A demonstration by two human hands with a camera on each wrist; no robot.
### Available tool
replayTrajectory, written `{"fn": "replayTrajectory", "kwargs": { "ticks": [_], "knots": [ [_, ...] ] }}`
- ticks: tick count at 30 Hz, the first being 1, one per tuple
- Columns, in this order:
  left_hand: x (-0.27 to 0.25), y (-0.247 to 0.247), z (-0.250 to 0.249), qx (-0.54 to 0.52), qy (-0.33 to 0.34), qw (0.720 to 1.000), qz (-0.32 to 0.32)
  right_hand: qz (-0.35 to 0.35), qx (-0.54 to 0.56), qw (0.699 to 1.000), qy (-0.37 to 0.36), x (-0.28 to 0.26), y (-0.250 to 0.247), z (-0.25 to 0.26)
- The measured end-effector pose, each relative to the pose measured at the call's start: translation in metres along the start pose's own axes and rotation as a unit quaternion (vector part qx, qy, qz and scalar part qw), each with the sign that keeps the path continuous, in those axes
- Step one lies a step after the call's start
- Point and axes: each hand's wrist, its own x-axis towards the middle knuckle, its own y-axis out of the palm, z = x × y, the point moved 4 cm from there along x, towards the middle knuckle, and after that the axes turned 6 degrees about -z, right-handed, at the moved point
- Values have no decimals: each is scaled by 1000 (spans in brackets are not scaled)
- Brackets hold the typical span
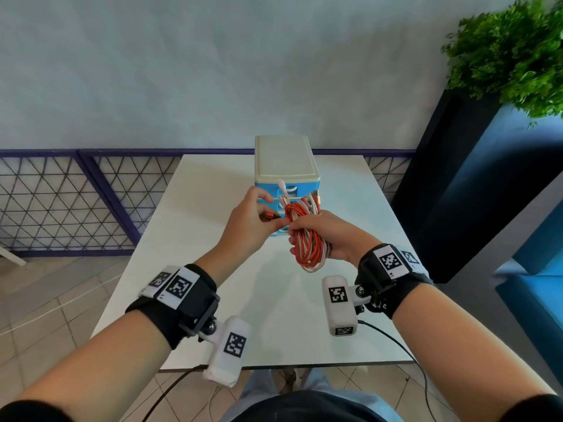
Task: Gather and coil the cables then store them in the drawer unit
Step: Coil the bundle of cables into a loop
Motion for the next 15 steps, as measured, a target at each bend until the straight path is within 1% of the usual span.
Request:
{"fn": "replayTrajectory", "kwargs": {
  "ticks": [1, 2, 3, 4, 5, 6, 7, 9, 10, 12, 14, 15],
  "knots": [
    [-1, -2, 3, 4, -10, 1000, 4, -13, -19, 1000, 2, 2, -2, -1],
    [-2, -4, 4, 25, 2, 1000, 10, -22, -35, 999, 6, 3, -4, -1],
    [-3, -6, 3, 67, 38, 997, 18, -26, -48, 998, 11, 4, -6, 0],
    [-4, -9, 0, 124, 94, 987, 29, -27, -62, 998, 17, 4, -6, 1],
    [-6, -10, -3, 188, 162, 968, 41, -24, -77, 996, 26, 4, -6, 3],
    [-9, -9, -7, 250, 226, 940, 54, -19, -93, 995, 37, 4, -4, 4],
    [-10, -7, -10, 303, 277, 909, 68, -12, -105, 993, 46, 4, -2, 5],
    [-12, 0, -15, 383, 348, 851, 88, 16, -126, 990, 61, 3, 6, 7],
    [-12, 4, -16, 408, 373, 828, 91, 40, -141, 987, 72, 2, 10, 8],
    [-12, 11, -17, 418, 425, 799, 82, 90, -174, 975, 102, -2, 18, 8],
    [-13, 15, -18, 395, 468, 787, 70, 123, -201, 962, 137, -6, 21, 6],
    [-13, 17, -19, 379, 478, 789, 74, 134, -210, 957, 150, -7, 20, 4]
  ]
}}
